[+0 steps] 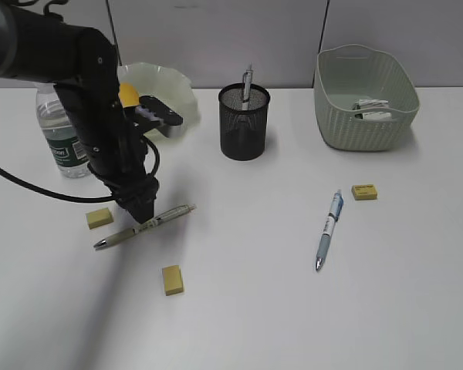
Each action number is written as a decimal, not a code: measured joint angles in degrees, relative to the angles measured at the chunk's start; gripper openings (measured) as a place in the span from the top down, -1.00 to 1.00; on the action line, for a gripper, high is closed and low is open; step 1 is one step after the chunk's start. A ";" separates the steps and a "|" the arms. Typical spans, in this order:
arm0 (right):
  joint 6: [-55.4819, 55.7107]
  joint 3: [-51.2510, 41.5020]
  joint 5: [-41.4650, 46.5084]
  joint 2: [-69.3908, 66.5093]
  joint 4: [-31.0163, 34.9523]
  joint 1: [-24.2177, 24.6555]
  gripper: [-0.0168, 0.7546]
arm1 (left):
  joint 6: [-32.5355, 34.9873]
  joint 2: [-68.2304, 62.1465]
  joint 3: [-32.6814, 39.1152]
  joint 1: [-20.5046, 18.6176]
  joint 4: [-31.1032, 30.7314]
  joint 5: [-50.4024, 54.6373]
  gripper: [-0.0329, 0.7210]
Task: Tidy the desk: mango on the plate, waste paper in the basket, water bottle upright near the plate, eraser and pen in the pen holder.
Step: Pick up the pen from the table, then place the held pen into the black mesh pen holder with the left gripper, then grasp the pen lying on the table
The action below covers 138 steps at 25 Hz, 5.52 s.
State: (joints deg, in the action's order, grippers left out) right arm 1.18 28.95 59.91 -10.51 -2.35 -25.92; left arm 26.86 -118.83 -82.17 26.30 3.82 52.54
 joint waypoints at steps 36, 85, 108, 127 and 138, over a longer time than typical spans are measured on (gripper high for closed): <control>0.13 0.00 -0.12 0.00 -0.05 0.00 -0.37 | 1.64 -5.90 -3.03 -0.51 -1.23 -0.02 0.47; 0.21 -0.07 -0.18 0.00 -0.05 0.00 -0.37 | -0.26 -15.03 -30.50 2.06 38.00 -32.65 0.57; 0.26 -0.07 -0.18 0.00 -0.05 0.00 -0.36 | -0.28 -2.86 -30.50 2.10 26.50 -12.28 -0.26; 0.42 -0.07 -0.18 0.00 -0.16 0.00 -0.36 | -19.41 10.16 -23.81 2.04 3.96 16.95 -0.27; 0.48 -0.07 -0.18 0.00 -0.16 0.00 -0.36 | -19.56 33.44 5.69 2.04 2.01 15.77 -0.27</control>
State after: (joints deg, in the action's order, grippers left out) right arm 1.67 28.88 59.73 -10.51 -2.51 -25.92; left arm 7.30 -85.39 -76.48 28.34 5.84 68.31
